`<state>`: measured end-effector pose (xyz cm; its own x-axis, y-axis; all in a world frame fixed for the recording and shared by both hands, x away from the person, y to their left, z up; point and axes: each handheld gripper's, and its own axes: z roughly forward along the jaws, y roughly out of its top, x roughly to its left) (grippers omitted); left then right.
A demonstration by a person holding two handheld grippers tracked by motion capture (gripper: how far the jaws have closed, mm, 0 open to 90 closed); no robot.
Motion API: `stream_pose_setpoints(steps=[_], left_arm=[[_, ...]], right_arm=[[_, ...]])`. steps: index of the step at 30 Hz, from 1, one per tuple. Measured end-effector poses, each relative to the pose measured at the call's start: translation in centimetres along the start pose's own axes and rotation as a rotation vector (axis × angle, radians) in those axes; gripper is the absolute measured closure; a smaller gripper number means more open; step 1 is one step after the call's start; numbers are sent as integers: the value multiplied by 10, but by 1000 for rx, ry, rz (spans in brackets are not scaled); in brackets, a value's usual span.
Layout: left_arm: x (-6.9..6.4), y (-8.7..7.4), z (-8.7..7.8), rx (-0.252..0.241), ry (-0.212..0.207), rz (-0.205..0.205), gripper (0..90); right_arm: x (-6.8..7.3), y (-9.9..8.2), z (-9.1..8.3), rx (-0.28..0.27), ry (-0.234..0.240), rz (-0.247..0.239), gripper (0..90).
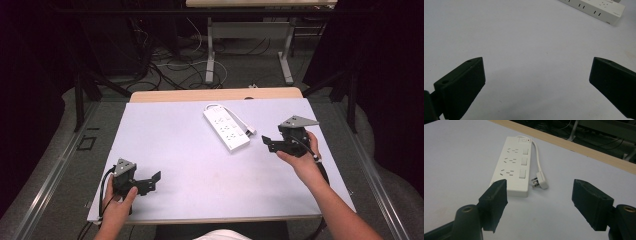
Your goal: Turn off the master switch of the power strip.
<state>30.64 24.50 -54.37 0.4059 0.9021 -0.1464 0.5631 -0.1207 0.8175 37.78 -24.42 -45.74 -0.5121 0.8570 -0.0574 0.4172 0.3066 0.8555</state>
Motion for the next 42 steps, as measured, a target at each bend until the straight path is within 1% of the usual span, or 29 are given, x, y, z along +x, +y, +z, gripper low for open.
stream_pose_setpoints(steps=[1,4,5,6,8,10,14,17,25,26,29,31,33,36,39,40,41,42], left_arm=[[0,0,0,1,0,1,3],[0,0,0,3,0,4,3],[0,0,0,3,1,4,3],[0,0,0,4,0,4,3],[0,0,0,6,0,4,3],[0,0,1,5,0,2,3],[0,0,1,5,-1,2,3],[0,0,1,5,-2,0,3],[2,0,2,1,-3,-5,3],[2,0,3,1,-2,-6,3],[3,0,3,2,-4,-11,3],[4,0,4,8,-6,-7,3],[5,1,5,7,-6,-9,3],[4,1,5,5,-8,-14,3],[5,1,5,2,-7,-18,3],[6,1,4,3,-6,-17,3],[6,1,4,6,-8,-18,3],[6,1,4,1,-8,-25,3]], right_arm=[[1,2,1,6,6,-3,277],[3,10,8,8,1,-22,277],[3,10,8,8,1,-22,277],[3,14,11,20,11,-21,276],[4,15,12,22,8,-23,277],[5,18,16,26,13,-13,277],[6,24,23,34,16,-18,277],[6,27,29,45,26,-19,283],[7,35,42,66,31,-16,293],[7,36,44,68,32,-13,296],[7,39,48,72,40,-27,327],[8,42,51,76,42,-24,347],[7,45,55,76,45,-39,349],[7,49,60,84,39,-32,354],[7,53,65,89,47,-26,372],[7,55,69,94,49,-29,376],[7,55,69,94,49,-29,376],[6,57,71,97,49,-35,380]])
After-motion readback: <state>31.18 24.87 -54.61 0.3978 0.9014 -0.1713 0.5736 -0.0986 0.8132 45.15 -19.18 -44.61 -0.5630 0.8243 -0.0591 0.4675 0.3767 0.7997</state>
